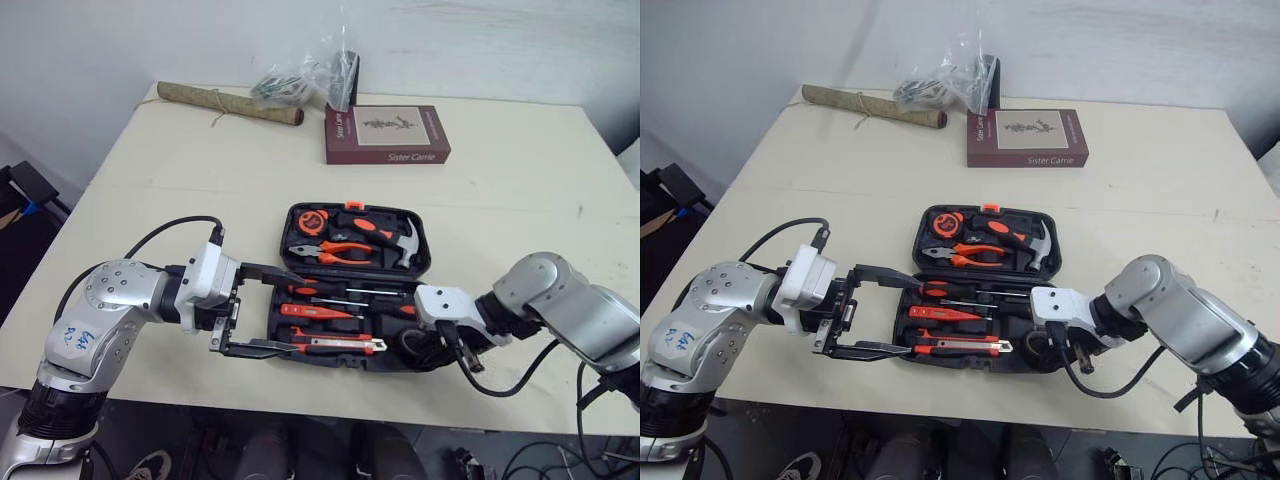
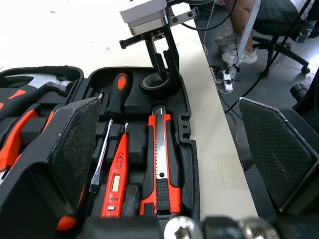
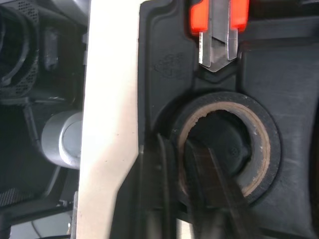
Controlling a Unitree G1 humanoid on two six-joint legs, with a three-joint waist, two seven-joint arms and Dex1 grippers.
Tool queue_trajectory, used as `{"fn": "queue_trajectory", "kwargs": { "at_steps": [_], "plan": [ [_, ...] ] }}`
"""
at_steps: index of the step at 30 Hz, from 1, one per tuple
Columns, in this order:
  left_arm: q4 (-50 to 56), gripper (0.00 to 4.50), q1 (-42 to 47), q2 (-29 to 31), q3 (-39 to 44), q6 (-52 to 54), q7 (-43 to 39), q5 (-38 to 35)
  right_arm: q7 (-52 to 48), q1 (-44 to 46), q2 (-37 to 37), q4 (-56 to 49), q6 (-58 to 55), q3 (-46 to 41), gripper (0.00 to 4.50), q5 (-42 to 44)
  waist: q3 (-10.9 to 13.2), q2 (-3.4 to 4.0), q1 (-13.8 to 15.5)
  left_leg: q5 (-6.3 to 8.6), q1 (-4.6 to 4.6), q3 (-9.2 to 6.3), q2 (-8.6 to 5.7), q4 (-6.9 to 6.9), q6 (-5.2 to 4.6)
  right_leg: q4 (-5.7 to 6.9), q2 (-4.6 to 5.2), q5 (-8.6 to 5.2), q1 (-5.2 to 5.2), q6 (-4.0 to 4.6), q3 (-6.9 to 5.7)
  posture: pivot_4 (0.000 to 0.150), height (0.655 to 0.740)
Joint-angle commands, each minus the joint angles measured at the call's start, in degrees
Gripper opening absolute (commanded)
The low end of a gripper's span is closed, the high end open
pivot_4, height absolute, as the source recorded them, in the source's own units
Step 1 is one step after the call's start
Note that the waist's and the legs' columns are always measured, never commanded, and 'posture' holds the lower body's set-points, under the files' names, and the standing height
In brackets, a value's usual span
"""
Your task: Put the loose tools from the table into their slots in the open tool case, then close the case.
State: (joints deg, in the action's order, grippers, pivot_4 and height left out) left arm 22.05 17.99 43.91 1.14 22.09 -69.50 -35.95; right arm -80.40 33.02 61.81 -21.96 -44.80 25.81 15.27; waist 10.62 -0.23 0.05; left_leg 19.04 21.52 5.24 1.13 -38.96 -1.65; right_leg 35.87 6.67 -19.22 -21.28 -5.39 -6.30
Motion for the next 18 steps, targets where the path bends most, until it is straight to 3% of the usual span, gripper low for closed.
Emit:
{"fn": "queue_trajectory", "kwargs": {
  "at_steps": [1,2,8,11,16,18],
  "plan": [
    [1.93,4.5,-0.44,0.43,1.12,-0.16,0.1,-0.93,-3.32,-1.18,0.52,0.73,3.67,-4.18,2.71,3.18,0.0,0.0,0.01,0.01,0.01,-0.02,0.0,0.02,0.01,0.0,0.0,0.0,-0.01,0.0,-0.02,0.15,0.74],
    [1.92,4.5,-0.61,0.48,1.25,-0.2,0.11,-0.92,-6.09,-1.25,0.42,0.92,3.88,-7.16,3.15,7.12,0.01,0.0,-0.02,0.01,0.01,-0.01,0.0,0.05,0.01,0.0,-0.01,0.0,-0.01,0.0,-0.02,0.15,0.74],
    [2.11,4.5,-1.8,0.7,2.09,-0.42,0.39,-0.84,-10.79,-3.94,-2.2,5.67,4.96,-18.09,3.15,19.82,0.08,0.05,-0.09,0.04,0.03,0.01,0.0,-0.02,-0.06,0.01,0.0,0.0,0.01,0.0,-0.01,0.15,0.74],
    [2.1,4.5,-1.82,0.5,2.16,-0.64,0.81,-0.5,-8.54,-9.08,-7.78,6.65,10.71,-21.06,2.31,21.6,0.08,0.02,-0.04,0.04,0.02,-0.03,0.03,0.0,-0.06,0.01,-0.02,0.0,0.07,0.0,-0.06,0.15,0.74],
    [1.92,4.5,-2.02,1.01,2.4,-0.05,0.83,-0.86,-4.58,-15.51,-13.71,10.66,23.28,-19.49,0.06,13.76,0.09,0.03,0.05,0.07,0.02,0.01,-0.02,-0.05,-0.1,0.08,0.0,0.02,0.11,-0.04,-0.04,0.15,0.74],
    [1.52,4.5,-2.22,1.11,2.52,-0.33,0.73,-0.65,-4.15,-16.22,-15.23,13.98,28.71,-18.45,0.06,10.26,0.09,0.03,-0.03,0.07,0.01,0.04,-0.04,-0.07,-0.12,0.08,0.0,0.03,0.1,-0.06,-0.01,0.15,0.74]
  ]
}}
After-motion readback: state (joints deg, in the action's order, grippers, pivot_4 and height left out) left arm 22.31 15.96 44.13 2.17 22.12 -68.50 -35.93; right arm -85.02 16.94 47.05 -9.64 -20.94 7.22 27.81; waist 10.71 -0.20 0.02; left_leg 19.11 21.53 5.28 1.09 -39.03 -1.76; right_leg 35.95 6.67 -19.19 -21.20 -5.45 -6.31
